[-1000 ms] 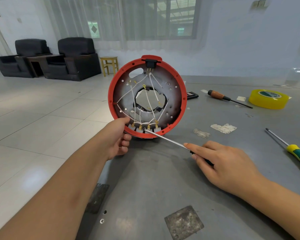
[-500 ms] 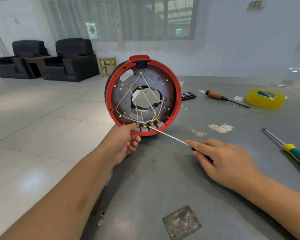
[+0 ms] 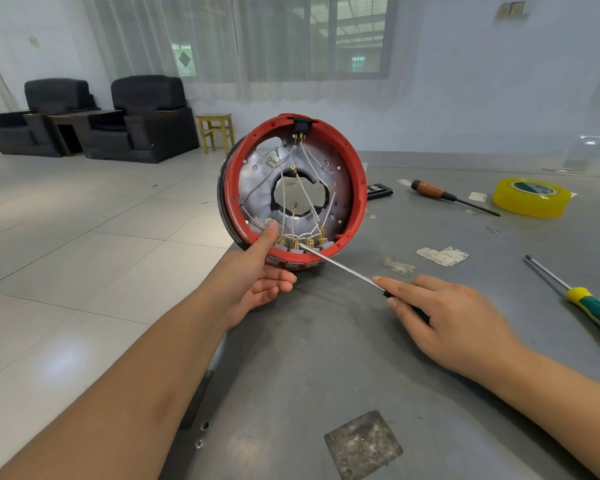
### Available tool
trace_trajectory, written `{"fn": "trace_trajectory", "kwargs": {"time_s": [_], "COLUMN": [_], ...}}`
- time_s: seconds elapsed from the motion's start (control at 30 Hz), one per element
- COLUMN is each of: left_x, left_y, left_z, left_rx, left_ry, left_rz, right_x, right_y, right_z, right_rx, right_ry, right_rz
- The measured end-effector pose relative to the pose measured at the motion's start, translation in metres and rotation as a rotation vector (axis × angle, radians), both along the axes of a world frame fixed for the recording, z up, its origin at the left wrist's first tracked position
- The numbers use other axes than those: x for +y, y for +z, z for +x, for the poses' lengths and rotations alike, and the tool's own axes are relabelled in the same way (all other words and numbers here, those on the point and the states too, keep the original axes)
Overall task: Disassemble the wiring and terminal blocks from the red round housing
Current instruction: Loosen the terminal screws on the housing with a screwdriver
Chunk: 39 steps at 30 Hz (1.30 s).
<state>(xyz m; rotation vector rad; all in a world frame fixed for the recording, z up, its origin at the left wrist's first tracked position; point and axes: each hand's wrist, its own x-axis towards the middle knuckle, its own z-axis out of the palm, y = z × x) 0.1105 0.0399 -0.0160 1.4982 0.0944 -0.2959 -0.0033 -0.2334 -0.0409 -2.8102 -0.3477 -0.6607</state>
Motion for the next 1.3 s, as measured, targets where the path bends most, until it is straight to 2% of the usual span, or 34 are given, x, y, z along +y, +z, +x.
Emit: {"fn": "trace_trajectory", "kwargs": {"time_s": [0.27, 0.47, 0.67, 1.3], "left_x": [0.000, 0.000, -0.005, -0.009], "left_y": [-0.002, 0.000, -0.009, -0.016], "left_z": [-0.002, 0.000, 0.000, 0.001], "left_rx": [0.072, 0.119, 0.087, 0.036], "left_ry": [-0.008, -0.019, 0.021, 0.108], "left_rz": [-0.242, -0.319, -0.359, -0.294], "right_x": [-0.001, -0.001, -0.004, -0.004], "right_y": [-0.001, -0.002, 0.002, 0.007], "right_z": [0.002, 0.002, 0.000, 0.003], "right_rx": [-0.018, -0.026, 0.039, 0.006], "right_ry": [0.007, 0.002, -0.005, 0.014], "right_rz": [0.008, -0.018, -0.073, -0.099]}}
